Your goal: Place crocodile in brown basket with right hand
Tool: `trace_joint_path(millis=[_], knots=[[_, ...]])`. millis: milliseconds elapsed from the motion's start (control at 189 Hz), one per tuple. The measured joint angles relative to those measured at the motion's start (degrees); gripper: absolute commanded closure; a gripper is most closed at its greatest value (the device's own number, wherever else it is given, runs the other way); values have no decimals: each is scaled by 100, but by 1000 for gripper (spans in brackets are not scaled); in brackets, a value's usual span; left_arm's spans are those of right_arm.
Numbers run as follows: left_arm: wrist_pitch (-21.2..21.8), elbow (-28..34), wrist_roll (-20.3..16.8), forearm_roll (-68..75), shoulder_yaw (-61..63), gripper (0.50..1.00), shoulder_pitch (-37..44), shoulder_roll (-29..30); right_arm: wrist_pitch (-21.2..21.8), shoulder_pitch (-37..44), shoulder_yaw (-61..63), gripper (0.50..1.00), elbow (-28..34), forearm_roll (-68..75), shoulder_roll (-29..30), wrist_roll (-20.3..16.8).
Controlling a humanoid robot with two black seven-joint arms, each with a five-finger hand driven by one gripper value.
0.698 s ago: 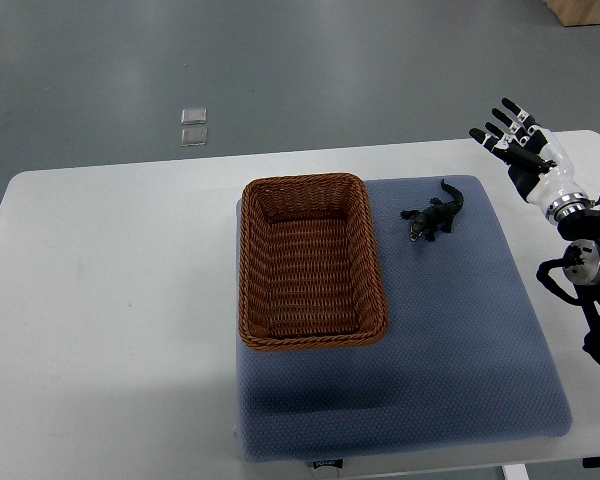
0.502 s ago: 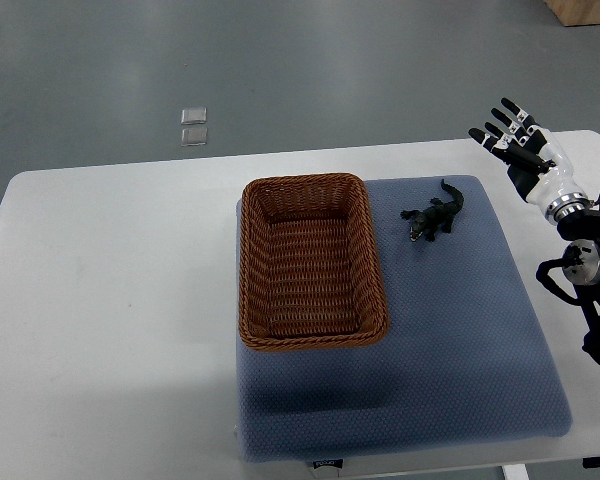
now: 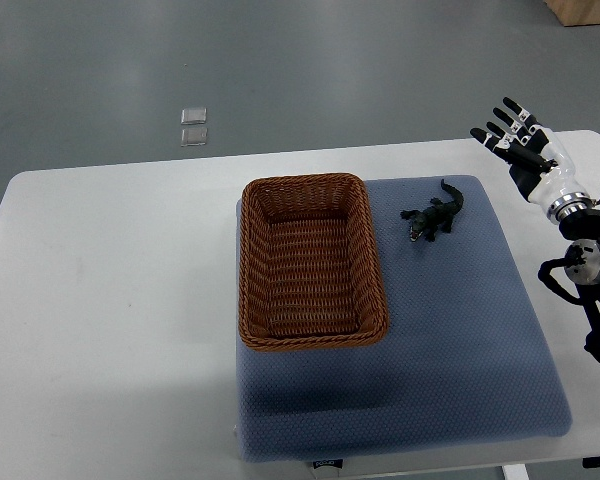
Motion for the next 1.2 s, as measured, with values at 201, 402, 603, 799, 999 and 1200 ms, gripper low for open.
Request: trace_joint_path(millis=[201, 402, 603, 799, 999, 1200], knots=[[0, -4, 0, 2, 6, 500, 0, 0, 19, -7, -8, 568, 0, 0, -4, 0], [0, -3, 0, 2, 12, 500, 0, 0, 90, -2, -9, 568, 9, 0, -14, 0], [0, -3, 0, 2, 15, 500, 0, 0, 144, 7, 7, 568, 10, 1, -20, 0], [0, -3, 0, 1, 15, 500, 0, 0, 152, 9, 0, 568, 18, 1, -22, 0], [0, -3, 0, -3, 15, 500, 0, 0, 149, 9, -1, 570, 27, 1, -15, 0], [0, -3, 0, -3, 15, 500, 0, 0, 147, 9, -28, 570, 34, -41, -21, 0]])
